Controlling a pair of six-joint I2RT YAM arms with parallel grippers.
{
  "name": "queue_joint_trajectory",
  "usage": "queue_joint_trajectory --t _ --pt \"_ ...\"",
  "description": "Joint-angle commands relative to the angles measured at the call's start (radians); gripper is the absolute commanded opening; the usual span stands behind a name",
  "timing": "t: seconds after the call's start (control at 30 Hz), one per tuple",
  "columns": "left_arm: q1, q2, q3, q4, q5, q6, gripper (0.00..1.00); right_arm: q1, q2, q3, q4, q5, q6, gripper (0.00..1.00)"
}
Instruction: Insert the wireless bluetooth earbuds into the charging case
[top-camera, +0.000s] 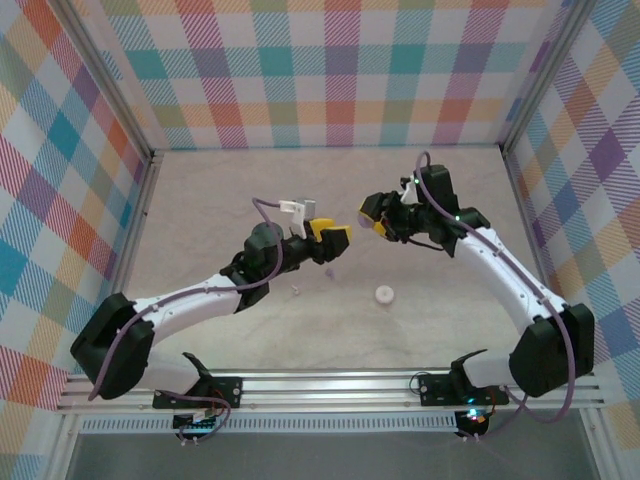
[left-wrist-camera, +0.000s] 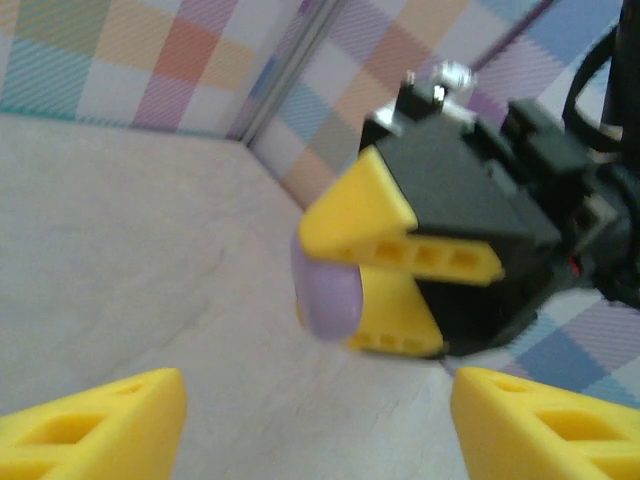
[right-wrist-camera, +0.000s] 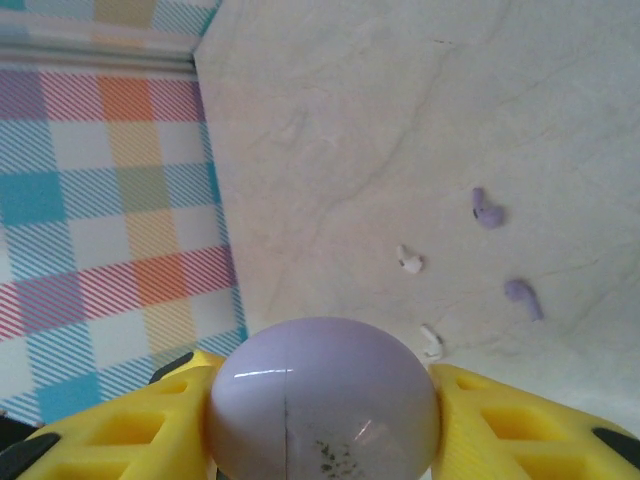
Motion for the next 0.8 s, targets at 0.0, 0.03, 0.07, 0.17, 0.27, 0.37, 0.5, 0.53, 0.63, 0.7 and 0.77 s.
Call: queue_joint_trajectory --t 0.0,0.03,0.07,0.17,0.27,0.37,0.5,0.53,0.63,0.7,0.77 --pt "-0.01 0.053 0.051 0.207 0.047 -0.017 0.65 0.016 -0.074 -0.002 0.089 0.067 0.15 0.49" --pt "-0.012 0.071 0.063 0.222 0.058 -0.027 0.64 0.016 -0.088 -0.004 0.084 0.083 0.157 0.49" --pt "-0.013 0.085 0.072 0.233 0.064 -0.034 0.63 0.016 -0.099 -0.009 0.084 0.093 0.165 0.49" --pt "-0.017 0.125 0.096 0.263 0.084 -0.055 0.61 0.019 -0.122 -0.018 0.09 0.117 0.179 0.49" --pt "-0.025 0.155 0.115 0.3 0.114 -0.064 0.65 0.025 -0.12 -0.018 0.085 0.118 0.176 0.49" --pt "-0.036 0.176 0.137 0.304 0.135 -0.058 0.67 0.034 -0.113 -0.031 0.104 0.106 0.193 0.49" --pt "-0.048 0.196 0.16 0.296 0.147 -0.041 0.66 0.045 -0.102 -0.03 0.121 0.101 0.199 0.49" --pt "-0.048 0.201 0.166 0.285 0.141 -0.041 0.65 0.046 -0.095 -0.029 0.127 0.091 0.203 0.49" --pt "-0.048 0.214 0.172 0.277 0.122 -0.04 0.63 0.055 -0.084 -0.022 0.137 0.078 0.21 0.49" --pt "-0.048 0.217 0.177 0.266 0.106 -0.04 0.6 0.061 -0.087 -0.022 0.137 0.084 0.214 0.49" --pt "-0.049 0.224 0.18 0.26 0.091 -0.039 0.57 0.066 -0.091 -0.024 0.14 0.09 0.219 0.49"
